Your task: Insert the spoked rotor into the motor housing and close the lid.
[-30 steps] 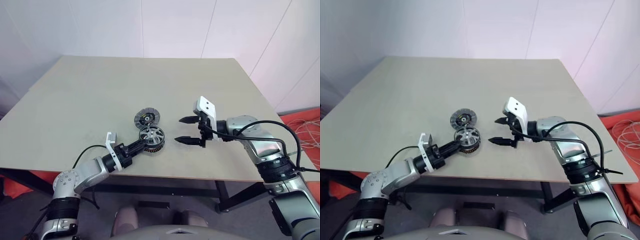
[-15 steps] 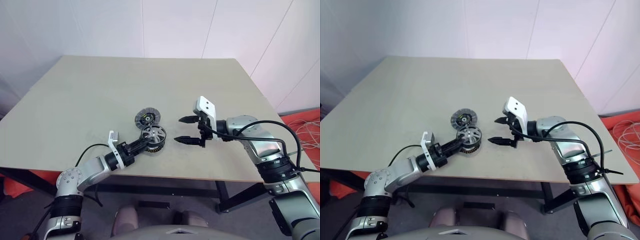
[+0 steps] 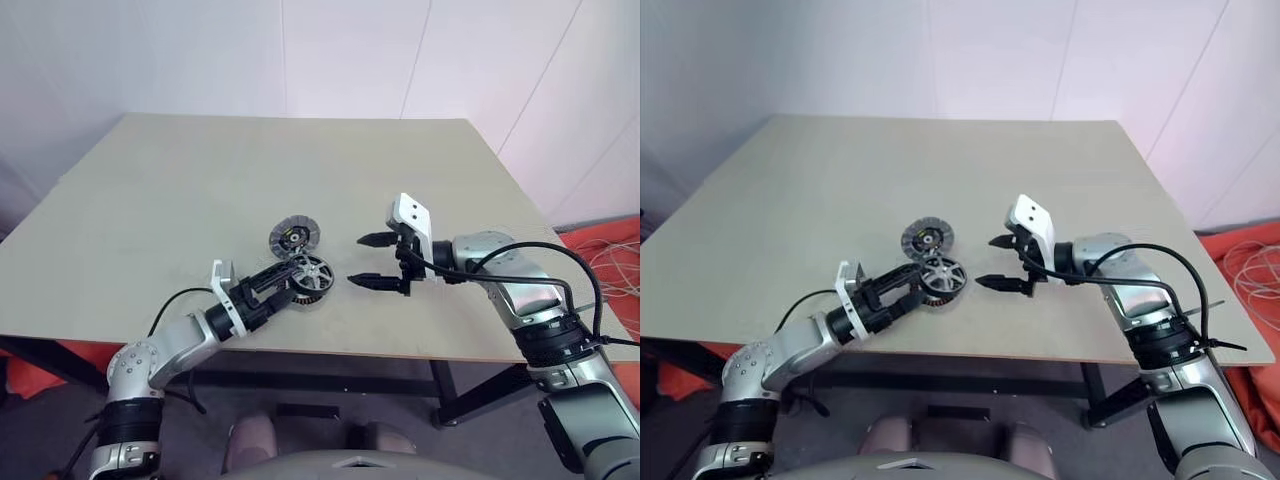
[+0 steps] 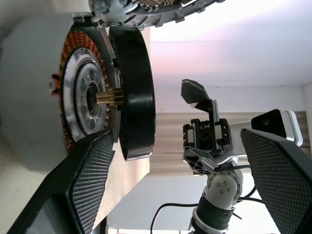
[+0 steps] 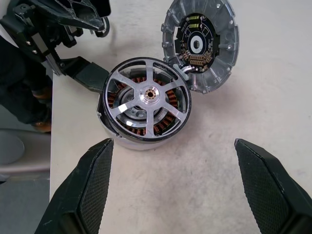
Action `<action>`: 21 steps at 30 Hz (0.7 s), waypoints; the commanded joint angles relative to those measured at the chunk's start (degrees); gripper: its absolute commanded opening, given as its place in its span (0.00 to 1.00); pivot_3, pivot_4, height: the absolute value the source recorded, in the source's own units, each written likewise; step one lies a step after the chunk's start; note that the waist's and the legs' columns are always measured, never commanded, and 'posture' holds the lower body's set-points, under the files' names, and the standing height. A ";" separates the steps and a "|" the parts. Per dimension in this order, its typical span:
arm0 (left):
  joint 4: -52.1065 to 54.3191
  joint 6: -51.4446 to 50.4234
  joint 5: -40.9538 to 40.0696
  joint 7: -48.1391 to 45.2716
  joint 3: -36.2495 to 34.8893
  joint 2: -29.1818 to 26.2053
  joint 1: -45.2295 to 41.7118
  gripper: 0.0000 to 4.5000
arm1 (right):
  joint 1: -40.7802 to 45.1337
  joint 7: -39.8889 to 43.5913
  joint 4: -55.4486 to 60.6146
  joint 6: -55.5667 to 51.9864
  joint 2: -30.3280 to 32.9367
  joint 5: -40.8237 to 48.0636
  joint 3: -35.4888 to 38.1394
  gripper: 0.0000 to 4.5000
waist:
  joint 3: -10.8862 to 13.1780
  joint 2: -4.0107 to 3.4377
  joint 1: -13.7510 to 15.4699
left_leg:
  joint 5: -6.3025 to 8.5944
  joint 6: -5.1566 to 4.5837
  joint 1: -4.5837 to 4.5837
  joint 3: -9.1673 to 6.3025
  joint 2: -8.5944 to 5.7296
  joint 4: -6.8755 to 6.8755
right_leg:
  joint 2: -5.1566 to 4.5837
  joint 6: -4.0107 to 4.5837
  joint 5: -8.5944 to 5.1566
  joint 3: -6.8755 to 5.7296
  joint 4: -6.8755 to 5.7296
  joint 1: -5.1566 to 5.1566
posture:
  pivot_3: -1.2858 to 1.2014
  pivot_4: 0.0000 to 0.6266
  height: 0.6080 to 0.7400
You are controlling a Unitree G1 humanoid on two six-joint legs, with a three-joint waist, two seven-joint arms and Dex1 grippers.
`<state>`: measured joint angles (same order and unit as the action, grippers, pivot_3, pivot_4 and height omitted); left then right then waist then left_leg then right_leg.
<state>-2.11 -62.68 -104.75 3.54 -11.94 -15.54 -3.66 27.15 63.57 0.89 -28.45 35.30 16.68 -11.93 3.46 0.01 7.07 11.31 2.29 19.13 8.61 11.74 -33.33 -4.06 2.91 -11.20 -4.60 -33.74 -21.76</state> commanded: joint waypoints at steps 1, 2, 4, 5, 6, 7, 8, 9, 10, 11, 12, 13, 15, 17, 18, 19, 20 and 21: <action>6.06 1.23 -5.46 1.63 -1.14 -2.58 2.05 0.98 | 0.69 -0.25 1.98 0.17 -0.07 1.11 1.63 1.00 | 0.00 0.00 0.00 | 0.00 0.00 0.01 0.00 0.01 0.01 | 0.00 0.00 0.00 -0.01 0.00 -0.03 | 0.52 0.00 1.00; 7.07 1.61 -6.35 1.99 -1.02 -3.42 2.78 0.98 | 0.78 -0.29 1.90 0.16 -0.22 1.11 1.53 1.00 | 0.00 -0.01 0.02 | 0.00 0.00 0.03 0.00 0.01 0.02 | 0.00 0.00 0.00 -0.01 -0.01 -0.06 | 0.52 0.00 1.00; 8.69 2.43 -7.82 2.49 -0.92 -4.80 3.90 0.98 | 1.03 -0.32 1.73 0.11 -0.51 1.16 1.34 1.00 | 0.00 -0.01 0.04 | 0.00 0.00 0.02 -0.01 0.01 0.03 | 0.00 0.00 0.00 -0.01 -0.01 -0.10 | 0.52 0.00 1.00; 9.32 2.80 -8.13 2.50 -0.85 -5.17 4.34 0.98 | 1.00 -0.32 1.78 0.10 -0.57 1.18 1.31 1.00 | 0.00 -0.01 0.08 | 0.01 -0.01 0.02 -0.01 0.00 0.03 | 0.00 0.00 0.00 -0.01 0.00 -0.10 | 0.52 0.00 1.00; 10.29 3.07 -8.24 2.17 -1.30 -6.00 4.86 0.98 | 1.03 -0.25 1.65 0.17 -0.76 1.10 1.09 1.00 | 0.00 -0.01 0.10 | 0.01 -0.01 0.01 -0.01 -0.02 0.03 | 0.00 0.00 0.00 -0.01 0.00 -0.10 | 0.52 0.00 1.00; 11.09 3.06 -8.25 1.44 -1.74 -7.36 5.25 0.98 | 1.11 -0.25 1.38 0.27 -1.04 0.96 0.85 1.00 | -0.01 0.01 0.05 | 0.01 -0.02 0.00 -0.01 -0.02 0.02 | -0.01 0.00 0.00 -0.01 0.00 -0.10 | 0.52 0.00 1.00; 11.78 3.01 -7.85 0.64 -2.03 -8.86 5.54 0.98 | 1.20 -0.27 1.10 0.33 -1.32 0.80 0.63 1.00 | -0.01 0.01 0.02 | 0.01 -0.01 0.01 -0.01 0.00 0.01 | 0.00 0.00 0.00 -0.01 0.00 -0.10 | 0.52 0.00 1.00; 12.48 3.07 -6.54 -0.54 -2.42 -10.19 5.67 0.98 | 1.30 -0.32 0.79 0.35 -1.55 0.56 0.40 1.00 | -0.01 0.01 0.00 | 0.01 -0.01 0.01 -0.01 0.00 0.01 | 0.00 0.00 0.00 -0.01 0.00 -0.09 | 0.52 0.00 1.00; 12.77 2.92 -4.92 -1.64 -2.74 -11.95 5.62 0.98 | 1.53 -0.66 0.22 0.31 -1.75 -0.03 0.05 1.00 | -0.01 0.01 -0.01 | 0.00 0.00 -0.01 -0.01 0.01 0.01 | 0.01 0.00 0.00 -0.01 -0.02 -0.09 | 0.52 0.00 1.00; 12.93 2.98 -3.09 -3.02 -3.17 -13.46 5.45 1.00 | 1.75 -0.89 -0.32 0.22 -1.84 -0.63 -0.36 0.96 | -0.01 0.00 -0.04 | 0.00 0.01 -0.01 -0.01 0.03 0.01 | 0.02 0.00 0.00 -0.01 -0.02 -0.09 | 0.52 0.00 1.00; 12.72 3.81 -0.46 -4.94 -4.20 -14.81 4.95 1.00 | 2.01 -1.19 -1.22 0.60 -1.75 -1.92 -1.17 0.91 | -0.01 0.00 -0.06 | -0.01 0.02 -0.03 -0.01 0.03 0.01 | 0.04 0.00 0.00 -0.01 -0.03 -0.08 | 0.52 0.00 1.00; 12.27 4.57 1.81 -6.67 -5.05 -16.10 4.48 1.00 | 2.27 -1.50 -2.20 1.19 -1.65 -3.29 -2.00 0.86 | -0.01 0.01 -0.11 | -0.02 0.03 -0.04 -0.01 0.03 0.01 | 0.04 0.00 0.00 0.00 -0.03 -0.08 | 0.52 0.00 1.00; 11.14 5.83 7.65 -11.33 -6.56 -19.27 3.59 1.00 | 2.86 -1.86 -4.59 3.38 -1.21 -6.83 -4.33 0.72 | -0.01 0.02 -0.14 | -0.02 0.04 -0.07 -0.02 0.02 -0.01 | 0.04 0.00 0.00 0.00 -0.01 -0.08 | 0.52 0.00 1.00; 10.04 9.58 19.17 -17.85 -6.16 -23.76 2.99 1.00 | 3.66 -2.07 -6.74 5.42 -1.45 -9.48 -6.00 0.56 | -0.02 0.04 -0.14 | -0.03 0.04 -0.12 -0.03 0.03 -0.04 | 0.03 0.00 0.00 0.00 -0.02 -0.08 | 0.52 0.00 1.00; 8.93 10.93 23.69 -20.19 -5.69 -25.60 2.68 1.00 | 4.09 -2.18 -7.59 6.15 -1.74 -10.35 -6.51 0.48 | -0.02 0.04 -0.20 | -0.03 0.05 -0.12 -0.04 0.03 -0.04 | 0.03 0.00 0.00 0.00 -0.01 -0.08 | 0.52 0.00 1.00; 7.74 12.38 27.91 -22.63 -5.12 -27.26 2.46 1.00 | 4.54 -2.29 -8.31 6.79 -1.98 -11.11 -7.01 0.40 | -0.01 0.03 -0.28 | -0.03 0.04 -0.13 -0.04 0.02 -0.04 | 0.03 0.00 0.00 0.01 -0.02 -0.08 | 0.52 0.00 1.00; 6.81 14.18 32.21 -25.11 -4.18 -28.81 2.36 1.00 | 4.98 -2.38 -9.05 7.42 -2.19 -11.82 -7.46 0.32 | -0.01 0.03 -0.36 | -0.03 0.04 -0.12 -0.04 0.03 -0.03 | 0.03 0.00 0.00 0.01 -0.01 -0.11 | 0.52 0.00 1.00; 5.70 16.88 37.27 -28.24 -3.12 -30.52 2.19 1.00 | 5.53 -2.30 -9.85 8.33 -2.39 -12.83 -8.23 0.24 | -0.01 0.03 -0.52 | -0.03 0.04 -0.11 -0.04 0.02 -0.02 | 0.02 0.00 0.00 0.03 -0.01 -0.12 | 0.52 0.00 1.00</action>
<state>4.16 -49.37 -73.90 -20.22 -15.77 -44.67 -0.36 30.29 61.42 -9.07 -22.25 33.27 5.11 -20.12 3.45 0.04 6.55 11.29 2.33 19.05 8.56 11.77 -33.34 -4.04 2.91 -11.20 -4.57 -33.76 -21.94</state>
